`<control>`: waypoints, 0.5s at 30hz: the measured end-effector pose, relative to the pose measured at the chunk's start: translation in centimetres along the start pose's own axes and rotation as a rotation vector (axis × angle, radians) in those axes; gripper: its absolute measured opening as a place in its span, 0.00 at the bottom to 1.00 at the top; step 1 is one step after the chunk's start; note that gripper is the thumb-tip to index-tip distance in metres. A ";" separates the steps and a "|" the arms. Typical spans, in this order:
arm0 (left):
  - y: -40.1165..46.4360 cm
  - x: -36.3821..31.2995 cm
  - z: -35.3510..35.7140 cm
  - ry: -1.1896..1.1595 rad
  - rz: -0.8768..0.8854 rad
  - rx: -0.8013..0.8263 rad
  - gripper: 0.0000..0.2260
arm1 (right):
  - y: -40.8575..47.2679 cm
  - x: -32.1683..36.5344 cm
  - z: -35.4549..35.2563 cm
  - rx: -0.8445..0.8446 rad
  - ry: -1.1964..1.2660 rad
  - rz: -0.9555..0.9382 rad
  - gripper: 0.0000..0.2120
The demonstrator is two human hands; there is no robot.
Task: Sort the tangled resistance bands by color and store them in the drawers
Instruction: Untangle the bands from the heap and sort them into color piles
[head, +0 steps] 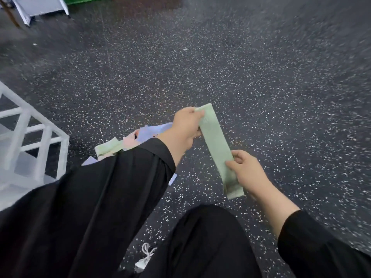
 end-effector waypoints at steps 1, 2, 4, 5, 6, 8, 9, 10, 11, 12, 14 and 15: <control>0.9 0.6 0.6 0.017 -0.009 0.013 0.04 | 0.6 -0.8 -0.3 -0.006 -0.017 0.013 0.11; 1.7 1.0 1.1 0.055 -0.027 0.033 0.10 | 1.1 -1.6 -0.5 0.004 -0.046 0.029 0.14; 2.7 1.8 1.1 0.249 -0.044 0.048 0.25 | 2.1 -3.3 -0.6 0.069 -0.201 0.072 0.23; 3.0 2.2 0.8 0.374 -0.042 0.050 0.28 | 2.5 -4.1 -0.5 0.111 -0.319 0.098 0.28; 3.0 2.7 0.3 0.472 -0.032 0.051 0.29 | 2.8 -4.8 -0.4 0.143 -0.423 0.120 0.31; 2.9 4.3 -1.0 0.584 -0.001 0.018 0.26 | 3.2 -5.7 0.1 0.185 -0.535 0.141 0.30; 2.7 5.3 -1.8 0.598 0.016 -0.006 0.24 | 3.3 -5.6 0.5 0.200 -0.563 0.133 0.28; 2.4 6.5 -2.7 0.597 0.022 -0.022 0.22 | 3.4 -5.3 1.1 0.213 -0.584 0.113 0.27; 2.0 7.8 -3.8 0.605 0.023 -0.028 0.20 | 3.5 -4.6 1.8 0.220 -0.595 0.088 0.27; 1.4 9.1 -4.9 0.636 0.023 -0.031 0.18 | 3.6 -3.7 2.6 0.226 -0.590 0.061 0.26; -0.3 12.1 -7.6 0.748 0.014 -0.042 0.13 | 3.7 -1.5 4.8 0.268 -0.566 0.016 0.24; -1.2 13.5 -9.1 0.798 0.012 -0.058 0.12 | 3.7 -0.2 6.1 0.310 -0.565 -0.010 0.23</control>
Point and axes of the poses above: each hand's wrist, its own y-axis towards the middle knuckle, its own z-axis out of the palm, x = y × z, the point moved 3 cm from there along y, towards the middle knuckle, and after that the axes turned 7 degrees about y, right-handed, at the moved point
